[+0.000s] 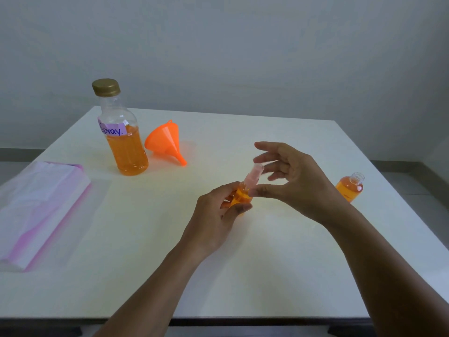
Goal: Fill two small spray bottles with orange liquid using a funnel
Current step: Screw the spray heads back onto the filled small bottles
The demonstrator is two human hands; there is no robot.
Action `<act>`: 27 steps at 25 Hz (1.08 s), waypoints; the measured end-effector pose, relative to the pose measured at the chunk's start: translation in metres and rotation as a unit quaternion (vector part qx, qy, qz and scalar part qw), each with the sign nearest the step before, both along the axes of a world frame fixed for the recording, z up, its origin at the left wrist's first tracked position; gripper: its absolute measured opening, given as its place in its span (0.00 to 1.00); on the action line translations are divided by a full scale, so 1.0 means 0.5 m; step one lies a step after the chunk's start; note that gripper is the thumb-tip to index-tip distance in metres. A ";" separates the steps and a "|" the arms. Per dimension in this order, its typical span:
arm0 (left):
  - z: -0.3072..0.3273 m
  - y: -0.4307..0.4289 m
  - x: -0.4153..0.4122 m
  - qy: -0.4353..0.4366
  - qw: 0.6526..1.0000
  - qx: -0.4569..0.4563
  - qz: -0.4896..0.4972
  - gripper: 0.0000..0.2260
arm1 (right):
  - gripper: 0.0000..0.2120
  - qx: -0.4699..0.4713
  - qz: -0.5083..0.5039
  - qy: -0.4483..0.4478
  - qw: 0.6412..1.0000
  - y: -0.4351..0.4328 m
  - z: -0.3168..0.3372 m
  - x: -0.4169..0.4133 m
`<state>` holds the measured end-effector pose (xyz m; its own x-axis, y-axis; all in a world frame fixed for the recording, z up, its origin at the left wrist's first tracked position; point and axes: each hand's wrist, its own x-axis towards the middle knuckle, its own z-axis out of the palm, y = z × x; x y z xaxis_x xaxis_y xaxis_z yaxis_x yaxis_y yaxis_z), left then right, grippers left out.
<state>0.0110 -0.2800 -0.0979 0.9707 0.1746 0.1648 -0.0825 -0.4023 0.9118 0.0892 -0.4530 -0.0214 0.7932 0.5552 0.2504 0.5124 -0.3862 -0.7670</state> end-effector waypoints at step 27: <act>-0.004 0.014 0.001 -0.032 0.998 0.036 -0.046 0.14 | 0.09 -0.162 -0.045 -0.045 0.985 -0.014 -0.003 0.005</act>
